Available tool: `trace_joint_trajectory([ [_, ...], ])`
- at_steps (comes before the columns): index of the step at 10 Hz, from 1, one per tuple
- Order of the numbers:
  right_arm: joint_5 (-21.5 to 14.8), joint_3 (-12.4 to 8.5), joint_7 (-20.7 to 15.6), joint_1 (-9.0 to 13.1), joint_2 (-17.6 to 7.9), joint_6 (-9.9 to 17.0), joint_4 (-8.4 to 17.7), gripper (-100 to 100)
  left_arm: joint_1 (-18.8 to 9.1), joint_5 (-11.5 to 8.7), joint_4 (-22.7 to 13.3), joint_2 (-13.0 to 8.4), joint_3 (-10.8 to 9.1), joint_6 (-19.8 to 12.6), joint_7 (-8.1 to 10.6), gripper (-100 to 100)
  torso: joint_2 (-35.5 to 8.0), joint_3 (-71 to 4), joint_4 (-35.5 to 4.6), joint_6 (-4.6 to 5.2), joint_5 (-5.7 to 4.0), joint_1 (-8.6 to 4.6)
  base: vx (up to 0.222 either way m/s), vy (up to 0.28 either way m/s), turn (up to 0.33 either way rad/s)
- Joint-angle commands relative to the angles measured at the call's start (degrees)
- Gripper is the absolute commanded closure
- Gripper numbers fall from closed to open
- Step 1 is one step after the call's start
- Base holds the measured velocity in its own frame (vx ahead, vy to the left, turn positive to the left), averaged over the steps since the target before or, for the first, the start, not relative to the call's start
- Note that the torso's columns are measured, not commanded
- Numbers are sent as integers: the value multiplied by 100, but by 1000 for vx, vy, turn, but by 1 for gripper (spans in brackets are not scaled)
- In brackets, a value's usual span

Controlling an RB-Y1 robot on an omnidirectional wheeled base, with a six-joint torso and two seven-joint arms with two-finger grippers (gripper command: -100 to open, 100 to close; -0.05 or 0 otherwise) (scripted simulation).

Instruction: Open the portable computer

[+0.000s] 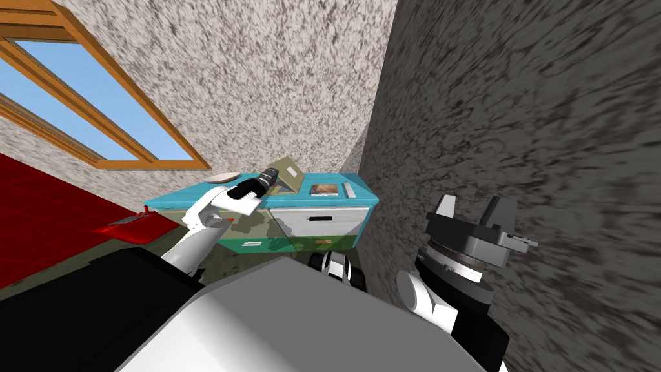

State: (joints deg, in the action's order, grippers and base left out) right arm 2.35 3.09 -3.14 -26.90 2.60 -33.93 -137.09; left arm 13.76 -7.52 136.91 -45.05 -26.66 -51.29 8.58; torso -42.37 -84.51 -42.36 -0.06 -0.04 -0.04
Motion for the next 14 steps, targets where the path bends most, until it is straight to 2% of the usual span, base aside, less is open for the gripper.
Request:
trace_joint_trajectory([
  [1,0,0,0,1,0,0,0,0,176,-24,414,89,116,-21,38,100,-5,1,0,11,1,4,101,9,216],
  [2,0,0,0,0,0,0,0,0,176,-24,460,89,116,-21,38,100,6,-4,2,4,1,5,78,1,111],
  [3,0,0,0,1,0,0,0,0,163,-7,358,94,125,17,28,100,0,-3,1,10,-1,-1,23,0,9],
  [6,0,1,0,5,0,1,2,0,-237,150,-249,317,-143,143,256,100,-28,16,-8,10,5,17,-137,37,-321],
  [7,0,1,0,5,0,2,2,0,-237,150,-315,317,-143,143,256,100,-34,21,-12,7,3,10,-153,40,-147],
  [9,0,0,0,4,-1,1,2,0,-511,258,-704,465,-321,229,407,100,-1,0,-2,2,1,10,-154,62,-248],
  [10,0,0,0,5,-1,1,2,0,-511,258,-775,465,-321,229,407,100,6,-6,1,14,-1,1,-115,33,-136],
  [12,0,0,0,3,0,1,1,0,-784,365,-1152,612,-499,314,559,100,19,-14,6,12,-7,-16,-129,23,-258],
  [13,0,0,0,4,-1,1,1,0,-784,365,-1235,612,-499,314,559,100,4,-5,1,16,-7,-12,-117,20,-175],
  [14,0,0,0,3,0,1,1,0,-921,418,-1413,686,-588,357,634,100,5,-2,1,3,-3,-8,-108,3,-200],
])
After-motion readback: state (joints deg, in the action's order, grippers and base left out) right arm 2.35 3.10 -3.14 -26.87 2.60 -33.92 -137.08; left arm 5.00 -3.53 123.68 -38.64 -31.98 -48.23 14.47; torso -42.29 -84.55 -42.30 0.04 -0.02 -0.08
